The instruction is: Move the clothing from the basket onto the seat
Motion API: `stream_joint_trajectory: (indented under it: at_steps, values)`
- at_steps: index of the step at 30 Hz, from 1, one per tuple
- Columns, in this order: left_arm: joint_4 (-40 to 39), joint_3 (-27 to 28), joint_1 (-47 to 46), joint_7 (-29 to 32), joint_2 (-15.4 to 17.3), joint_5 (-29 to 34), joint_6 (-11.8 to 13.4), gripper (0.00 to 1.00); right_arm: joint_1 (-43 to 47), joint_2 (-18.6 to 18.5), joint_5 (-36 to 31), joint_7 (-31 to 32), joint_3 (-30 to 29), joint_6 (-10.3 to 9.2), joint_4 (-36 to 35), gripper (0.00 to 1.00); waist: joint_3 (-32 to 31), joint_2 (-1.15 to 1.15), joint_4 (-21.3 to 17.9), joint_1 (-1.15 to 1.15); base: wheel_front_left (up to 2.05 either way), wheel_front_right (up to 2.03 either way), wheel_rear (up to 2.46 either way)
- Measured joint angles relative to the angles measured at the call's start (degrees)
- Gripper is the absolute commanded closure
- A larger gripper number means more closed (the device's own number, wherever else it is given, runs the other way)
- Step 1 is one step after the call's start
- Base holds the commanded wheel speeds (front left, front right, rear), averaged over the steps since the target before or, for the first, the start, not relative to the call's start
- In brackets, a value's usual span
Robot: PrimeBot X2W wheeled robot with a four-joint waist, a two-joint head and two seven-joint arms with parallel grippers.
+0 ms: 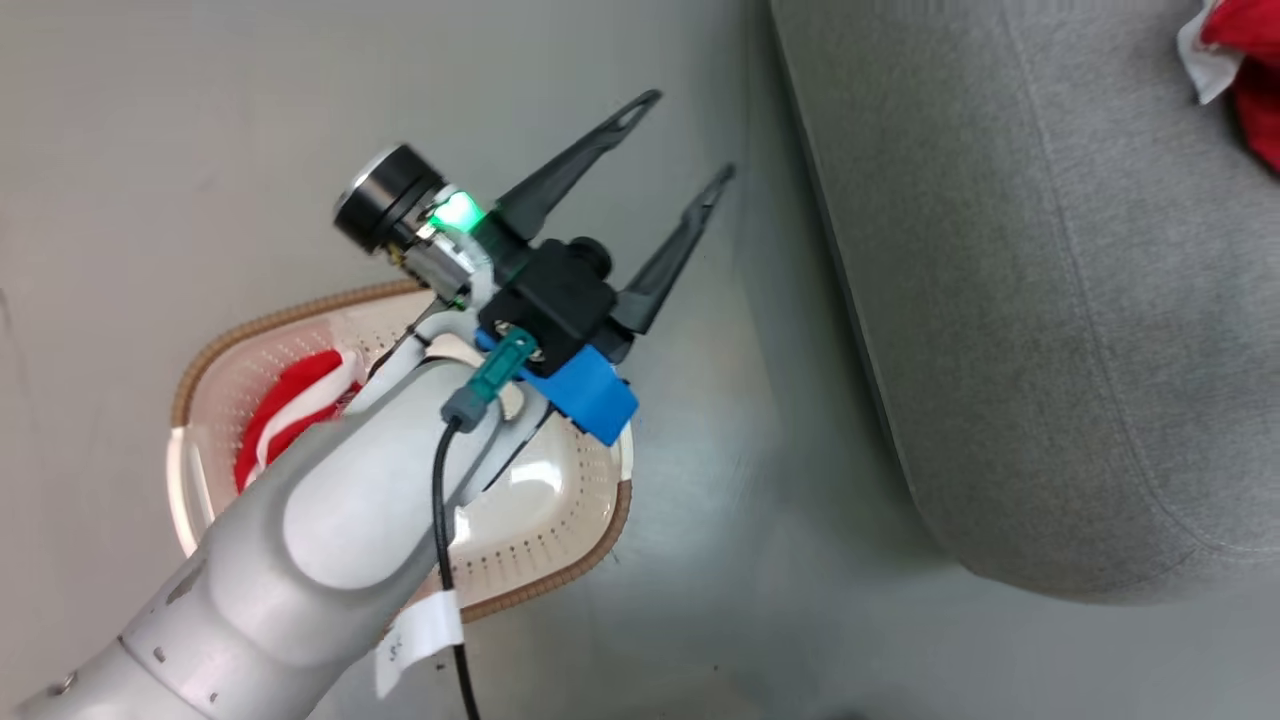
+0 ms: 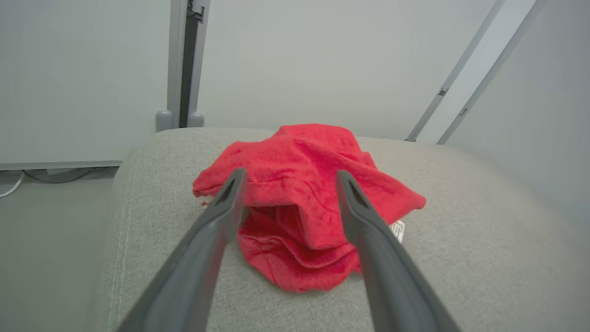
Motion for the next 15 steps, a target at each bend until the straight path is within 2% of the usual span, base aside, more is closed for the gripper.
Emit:
stream_joint_trajectory:
  at_steps: [7, 15]
  values:
    - [-1.3, 6.6, 6.2, -0.5, 1.1, -2.8, 2.8, 0.0, 4.8, 2.2, 0.9, 0.0, 5.6, 0.0, -7.8, 0.0, -6.8, 0.0, 0.9, 0.0, 0.0, 0.0, 0.0]
    - [-5.2, 16.8, 15.6, -0.5, 1.9, -3.1, 4.9, 0.0, 9.7, 5.0, 2.5, 0.0, 12.7, 0.0, -12.4, 0.0, -13.5, 0.0, 3.7, 0.0, 0.0, 0.0, 0.0]
